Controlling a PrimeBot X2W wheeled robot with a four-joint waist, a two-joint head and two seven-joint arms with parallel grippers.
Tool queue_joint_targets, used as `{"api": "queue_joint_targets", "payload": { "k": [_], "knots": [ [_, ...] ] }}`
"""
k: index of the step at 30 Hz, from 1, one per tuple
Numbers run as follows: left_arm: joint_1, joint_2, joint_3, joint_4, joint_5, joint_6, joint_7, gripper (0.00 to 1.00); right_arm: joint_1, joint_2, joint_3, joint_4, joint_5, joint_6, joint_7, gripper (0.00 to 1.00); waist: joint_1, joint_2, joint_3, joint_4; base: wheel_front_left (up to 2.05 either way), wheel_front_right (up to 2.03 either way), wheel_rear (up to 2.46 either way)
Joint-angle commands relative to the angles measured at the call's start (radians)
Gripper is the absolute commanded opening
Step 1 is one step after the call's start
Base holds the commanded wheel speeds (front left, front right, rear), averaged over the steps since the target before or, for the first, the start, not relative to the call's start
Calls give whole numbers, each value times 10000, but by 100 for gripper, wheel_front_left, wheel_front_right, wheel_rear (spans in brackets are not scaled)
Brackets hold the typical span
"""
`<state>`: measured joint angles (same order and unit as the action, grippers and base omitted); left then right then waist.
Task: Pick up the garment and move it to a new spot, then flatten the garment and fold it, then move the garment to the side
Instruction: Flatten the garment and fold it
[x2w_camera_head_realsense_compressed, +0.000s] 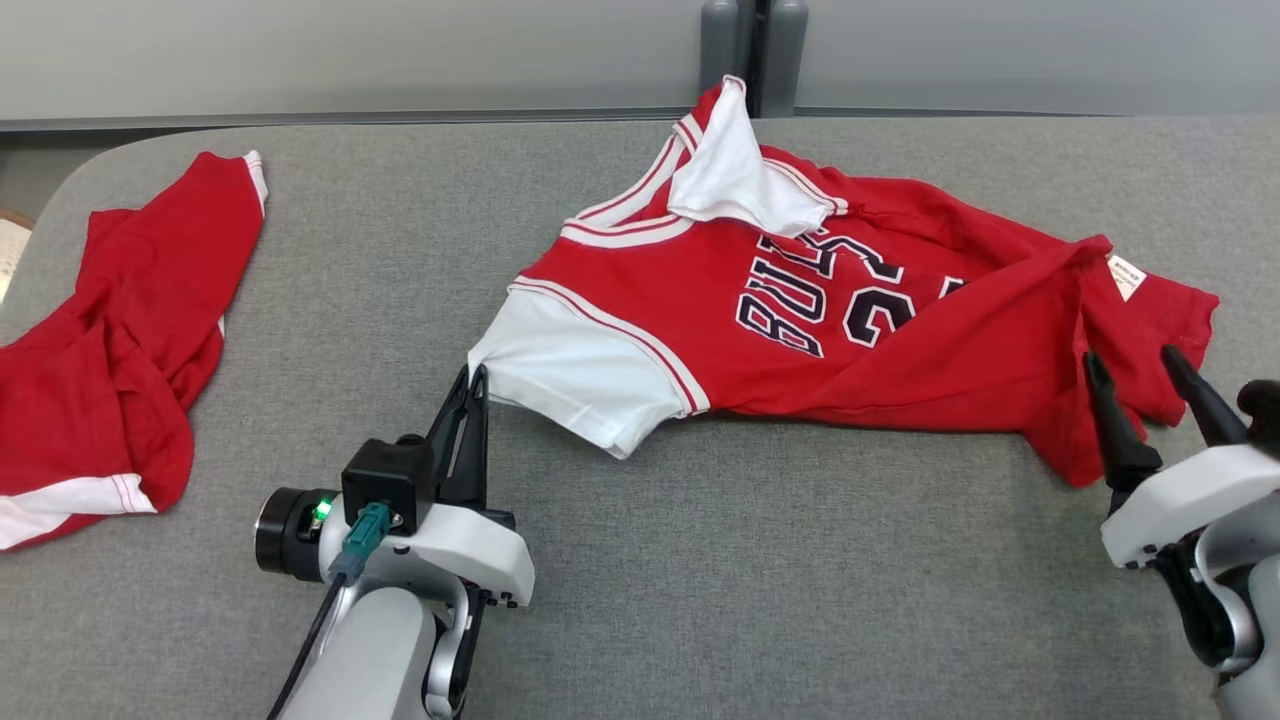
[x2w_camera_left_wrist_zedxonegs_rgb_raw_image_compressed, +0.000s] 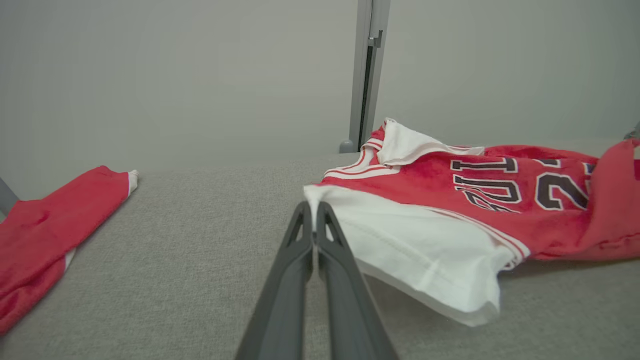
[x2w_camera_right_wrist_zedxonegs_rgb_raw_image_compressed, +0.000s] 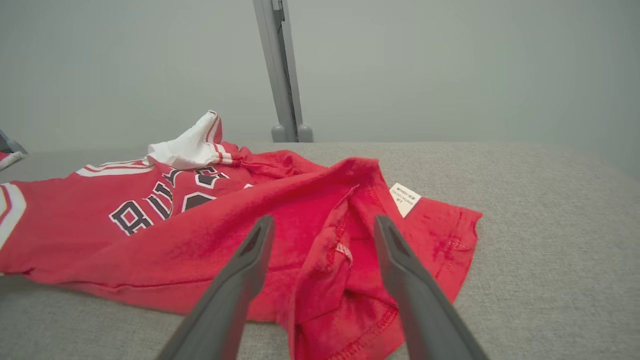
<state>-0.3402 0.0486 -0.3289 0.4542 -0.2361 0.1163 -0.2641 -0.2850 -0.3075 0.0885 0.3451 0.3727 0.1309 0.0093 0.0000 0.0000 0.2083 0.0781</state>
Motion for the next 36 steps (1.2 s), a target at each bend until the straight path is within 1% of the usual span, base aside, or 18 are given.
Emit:
{"api": "queue_joint_targets", "payload": {
  "k": [1, 2, 3, 9, 13, 20, 30, 31, 33, 34, 35, 36],
  "knots": [
    [234, 37, -48, -220, 63, -25, -5, 0, -301, -110, -4, 71, -71, -3, 481, 100, 0, 0, -51, 115, 0, 0, 0],
    [289, 40, -92, -318, 80, -45, -5, 0, -433, -108, -52, 132, -67, -3, 787, 100, 0, 0, -59, 154, 0, 0, 0],
    [289, 40, -92, -318, 80, -45, -5, 0, -433, -108, -52, 132, -67, -3, 787, 100, 0, 0, -59, 154, 0, 0, 0],
    [440, 40, -311, -554, -39, -56, -6, 0, -1006, -157, -25, 396, -513, -3, 2333, 100, 0, 0, -38, 331, 0, 0, 0],
    [390, 39, -504, -623, -165, -33, -6, 0, -1192, -46, -192, 623, -901, -3, 2918, 100, 0, 0, 46, 405, 0, 0, 0],
    [244, 39, -618, -586, -241, -14, -6, 0, -1318, 242, -538, 939, -1245, -3, 3215, 100, 0, 0, 201, 452, 0, 0, 0],
    [222, 39, -601, -538, -205, -67, -6, 0, -1424, 259, -678, 1224, -1343, -3, 3087, 100, 0, 0, 362, 410, 0, 0, 0],
    [208, 39, -607, -535, -193, -77, -6, 0, -1433, 248, -691, 1262, -1344, -3, 3054, 86, 0, 0, 374, 407, 0, 0, 0],
    [184, 38, -616, -530, -170, -87, -6, 0, -1472, 236, -721, 1349, -1336, -3, 3016, 46, 0, 0, 389, 402, 0, 0, 0],
    [181, 38, -614, -527, -157, -82, -6, 0, -1488, 243, -741, 1389, -1341, -3, 2988, 32, 0, 0, 393, 399, 0, 0, 0],
    [180, 39, -613, -525, -144, -81, -6, 0, -1487, 249, -766, 1428, -1339, -3, 2964, 0, 0, 0, 395, 397, 0, 0, 0],
    [177, 38, -611, -520, -136, -80, -6, 0, -1482, 253, -774, 1456, -1340, -3, 2962, 0, 0, 0, 396, 396, 0, 0, 0]
  ]
}}
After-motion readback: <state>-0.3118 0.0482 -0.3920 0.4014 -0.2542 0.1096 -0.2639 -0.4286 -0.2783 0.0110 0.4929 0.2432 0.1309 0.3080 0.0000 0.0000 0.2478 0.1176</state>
